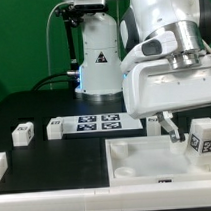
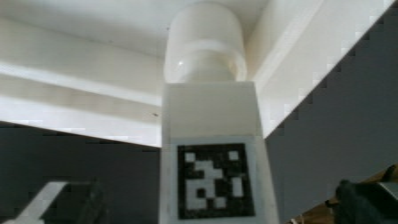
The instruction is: Assemble one leg
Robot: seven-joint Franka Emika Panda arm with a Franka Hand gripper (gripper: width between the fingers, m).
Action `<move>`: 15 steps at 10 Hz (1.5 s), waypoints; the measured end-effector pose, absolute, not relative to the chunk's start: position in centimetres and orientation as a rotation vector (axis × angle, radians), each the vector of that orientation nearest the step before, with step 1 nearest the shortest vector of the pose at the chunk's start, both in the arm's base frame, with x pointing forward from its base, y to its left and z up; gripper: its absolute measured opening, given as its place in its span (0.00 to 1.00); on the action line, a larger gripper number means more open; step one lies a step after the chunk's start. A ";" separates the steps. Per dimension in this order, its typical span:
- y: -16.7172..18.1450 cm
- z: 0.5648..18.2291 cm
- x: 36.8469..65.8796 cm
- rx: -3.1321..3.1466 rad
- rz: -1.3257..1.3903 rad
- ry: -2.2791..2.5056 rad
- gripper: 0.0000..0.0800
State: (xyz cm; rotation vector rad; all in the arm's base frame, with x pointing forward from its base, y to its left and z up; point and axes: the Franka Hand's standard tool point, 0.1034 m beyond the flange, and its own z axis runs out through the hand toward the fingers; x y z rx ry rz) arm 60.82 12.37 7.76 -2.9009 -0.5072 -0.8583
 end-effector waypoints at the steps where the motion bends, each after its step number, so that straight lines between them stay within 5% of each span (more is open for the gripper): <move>1: 12.5 7.7 60.7 -2.918 -0.793 -0.474 0.81; 7: 13.6 8.4 60.7 -2.986 0.050 -0.469 0.81; 15: 12.2 8.0 61.7 -3.000 0.016 -0.443 0.81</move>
Offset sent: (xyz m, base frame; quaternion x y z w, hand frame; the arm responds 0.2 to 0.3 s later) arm 0.0097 -0.0117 0.0012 -0.0116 -0.2420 0.0117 0.9701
